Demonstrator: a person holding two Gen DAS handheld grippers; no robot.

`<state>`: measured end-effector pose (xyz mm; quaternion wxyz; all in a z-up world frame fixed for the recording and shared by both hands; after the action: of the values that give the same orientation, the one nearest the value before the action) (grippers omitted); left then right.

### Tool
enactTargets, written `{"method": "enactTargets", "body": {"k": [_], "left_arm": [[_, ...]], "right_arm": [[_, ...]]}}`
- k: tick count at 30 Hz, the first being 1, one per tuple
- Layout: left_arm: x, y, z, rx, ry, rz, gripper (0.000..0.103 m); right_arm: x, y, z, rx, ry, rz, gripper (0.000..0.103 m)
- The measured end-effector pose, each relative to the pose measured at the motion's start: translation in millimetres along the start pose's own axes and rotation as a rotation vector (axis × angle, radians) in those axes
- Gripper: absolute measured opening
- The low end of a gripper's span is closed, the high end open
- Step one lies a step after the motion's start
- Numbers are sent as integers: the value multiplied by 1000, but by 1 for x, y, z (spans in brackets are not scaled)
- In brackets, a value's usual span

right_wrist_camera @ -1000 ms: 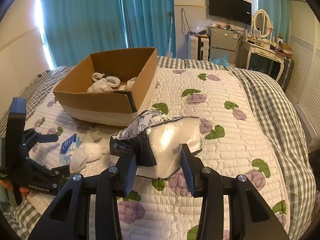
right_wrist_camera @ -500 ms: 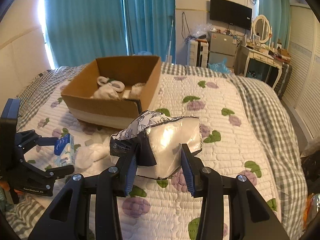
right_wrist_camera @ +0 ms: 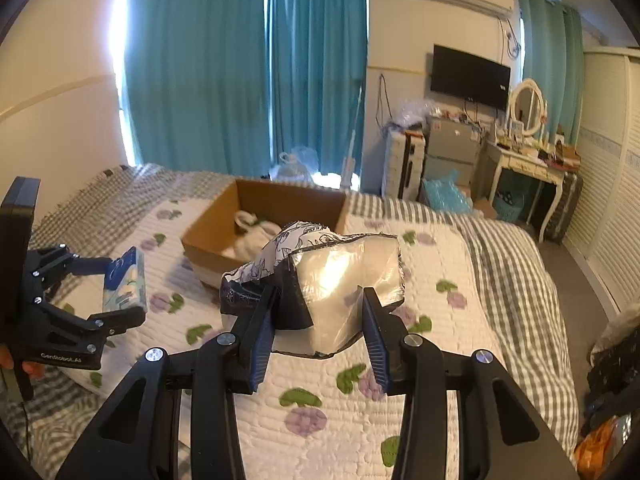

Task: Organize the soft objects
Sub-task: 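Grasp the blue tissue pack with the left gripper while the right holds the floral pack, then drop both tissue packs into the box and open both grippers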

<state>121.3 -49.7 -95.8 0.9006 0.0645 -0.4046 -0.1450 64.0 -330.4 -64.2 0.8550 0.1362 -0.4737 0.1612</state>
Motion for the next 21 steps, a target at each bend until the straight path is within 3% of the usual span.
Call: {"method": "enactTargets", "body": {"k": [11,21], "left_arm": [[61,19,13,55,-81,23,84],[113,26,-53,34,-65,19,84]], "right_arm": [[62,16,-2,24,-86,27,41],[106,-4,-58,5,-104,14,41]]}}
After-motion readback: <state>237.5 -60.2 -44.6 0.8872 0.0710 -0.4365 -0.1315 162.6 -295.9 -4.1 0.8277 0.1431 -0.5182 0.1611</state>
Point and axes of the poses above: each gripper's, at about its wrist camera, not at the fingertips, and z roughly against the way its jaws point, y to its left, x to its top, the point moved 10 cm from there along -z, roughly the way its jaws point, and after that the axes turned 11 degrees about x, right-handed, at the moved point
